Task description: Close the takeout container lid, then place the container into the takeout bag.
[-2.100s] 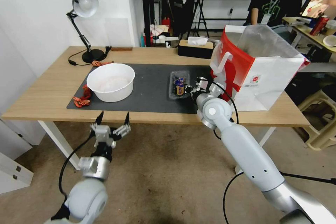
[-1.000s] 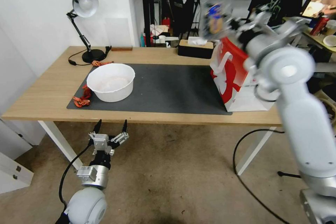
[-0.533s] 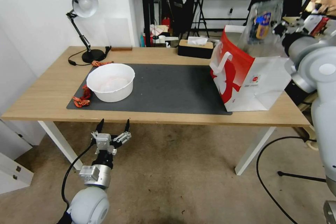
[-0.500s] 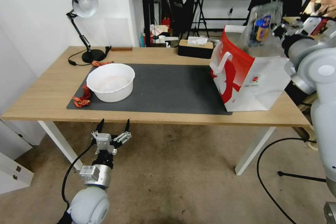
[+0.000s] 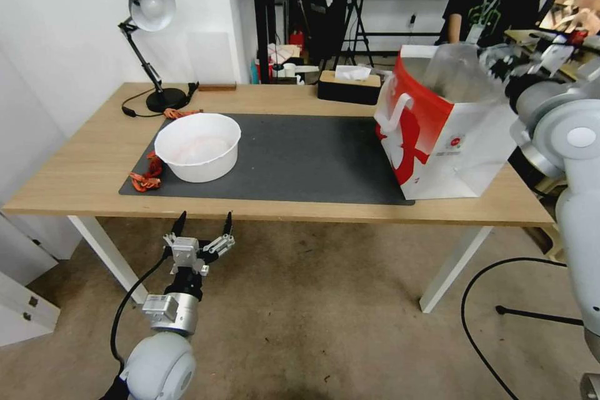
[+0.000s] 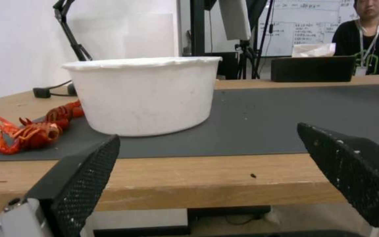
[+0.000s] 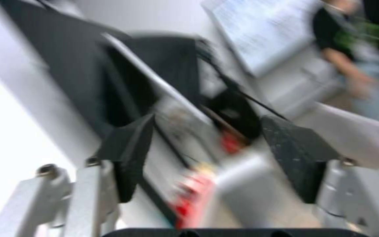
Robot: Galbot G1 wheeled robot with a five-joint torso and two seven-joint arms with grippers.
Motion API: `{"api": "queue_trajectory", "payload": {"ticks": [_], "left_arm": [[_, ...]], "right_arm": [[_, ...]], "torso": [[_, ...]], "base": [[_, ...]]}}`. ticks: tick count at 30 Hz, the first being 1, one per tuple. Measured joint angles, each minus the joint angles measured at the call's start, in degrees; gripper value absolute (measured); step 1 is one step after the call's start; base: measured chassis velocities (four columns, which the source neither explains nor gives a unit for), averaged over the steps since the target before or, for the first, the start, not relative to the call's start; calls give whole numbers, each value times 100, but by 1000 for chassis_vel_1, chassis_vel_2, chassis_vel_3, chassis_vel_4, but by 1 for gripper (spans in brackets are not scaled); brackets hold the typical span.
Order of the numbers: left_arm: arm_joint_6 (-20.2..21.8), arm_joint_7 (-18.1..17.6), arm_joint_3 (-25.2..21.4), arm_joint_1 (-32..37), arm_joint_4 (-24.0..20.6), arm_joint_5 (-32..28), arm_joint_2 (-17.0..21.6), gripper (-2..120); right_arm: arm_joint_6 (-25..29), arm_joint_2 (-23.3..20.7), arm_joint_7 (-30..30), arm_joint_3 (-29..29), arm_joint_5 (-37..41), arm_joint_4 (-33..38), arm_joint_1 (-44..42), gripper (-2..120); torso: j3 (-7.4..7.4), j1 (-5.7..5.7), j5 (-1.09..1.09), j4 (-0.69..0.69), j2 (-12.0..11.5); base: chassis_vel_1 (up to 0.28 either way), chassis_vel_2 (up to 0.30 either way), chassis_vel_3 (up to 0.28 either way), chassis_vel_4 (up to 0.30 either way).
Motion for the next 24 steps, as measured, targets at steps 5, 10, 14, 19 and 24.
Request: {"api": "queue_trajectory", "payload": {"ticks": [5, 10, 14, 19, 24], "left_arm": [[0, -3, -1, -12, -2, -8, -11, 100], [-2, -6, -7, 5, -2, -9, -37, 100], [-7, -6, -13, 25, -5, -6, -71, 100], [-11, -12, -30, 38, -15, -4, -95, 100], [-13, -14, -44, 46, -15, -2, -122, 100]], "right_arm": [[474, -150, -1104, -167, -209, 423, -422, 88], [732, -381, -2083, -474, -1526, 935, -1421, 100], [904, -467, -2416, -641, -2752, 1268, -2195, 100], [1202, -415, -2377, -826, -4364, 1615, -3141, 100], [1552, -219, -1966, -944, -5505, 1747, -3965, 100]], "torso": [[0, 0, 1, 0, 0], [0, 0, 2, -2, 0], [-1, 0, 1, -1, 0], [-1, 0, 1, -1, 0], [-1, -1, 0, -1, 0]], "base": [[0, 0, 0, 0], [0, 0, 0, 0], [0, 0, 0, 0], [0, 0, 0, 0], [0, 0, 0, 0]]}}
